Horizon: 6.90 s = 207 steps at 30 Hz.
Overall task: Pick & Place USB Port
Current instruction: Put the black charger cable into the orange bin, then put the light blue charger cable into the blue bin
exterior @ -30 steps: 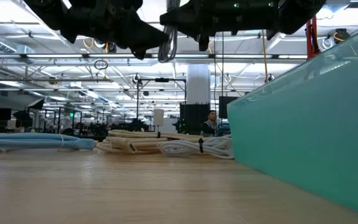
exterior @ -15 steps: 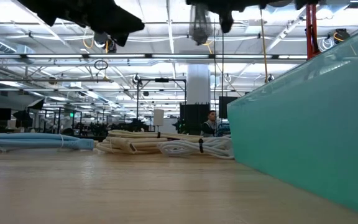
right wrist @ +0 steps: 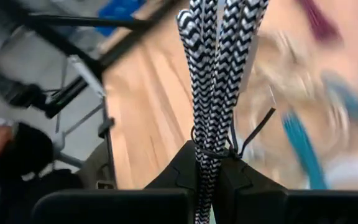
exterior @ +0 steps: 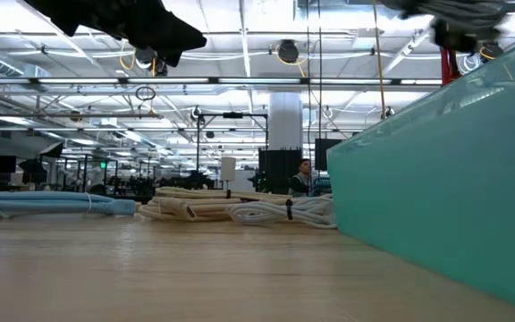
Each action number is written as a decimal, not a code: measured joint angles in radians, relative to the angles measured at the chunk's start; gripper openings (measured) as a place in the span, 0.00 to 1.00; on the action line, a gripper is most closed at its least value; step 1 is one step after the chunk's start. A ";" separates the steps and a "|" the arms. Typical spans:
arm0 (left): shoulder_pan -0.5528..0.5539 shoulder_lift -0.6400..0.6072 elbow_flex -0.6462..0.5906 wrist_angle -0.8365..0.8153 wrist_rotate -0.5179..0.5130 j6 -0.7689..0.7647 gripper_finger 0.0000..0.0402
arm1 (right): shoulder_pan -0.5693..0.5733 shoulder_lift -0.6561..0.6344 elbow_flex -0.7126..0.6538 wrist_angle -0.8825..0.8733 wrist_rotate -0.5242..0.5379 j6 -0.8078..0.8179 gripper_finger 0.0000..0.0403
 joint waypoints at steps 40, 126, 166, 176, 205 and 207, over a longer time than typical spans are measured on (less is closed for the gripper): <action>-0.249 0.001 -0.046 -0.105 0.076 -0.074 0.17 | 0.477 0.383 -0.001 -0.493 -0.299 1.237 0.02; -0.473 0.000 -0.047 -0.146 -0.232 -0.155 0.17 | 0.463 0.324 -0.188 -0.412 -0.709 1.272 0.24; -0.473 0.000 -0.047 -0.132 -0.232 -0.137 0.17 | 0.082 0.020 -0.185 0.760 0.701 -0.706 0.24; -0.446 0.000 -0.047 -0.079 -0.541 -0.075 0.17 | -0.088 0.059 -0.209 0.840 0.701 -0.880 0.24; 0.062 0.000 -0.047 -0.014 -0.490 -0.129 0.17 | -0.609 0.065 -0.362 0.428 0.324 -0.430 0.24; 0.068 0.000 -0.047 -0.017 -0.489 -0.133 0.17 | -0.644 0.081 -0.362 0.389 0.287 -0.390 0.24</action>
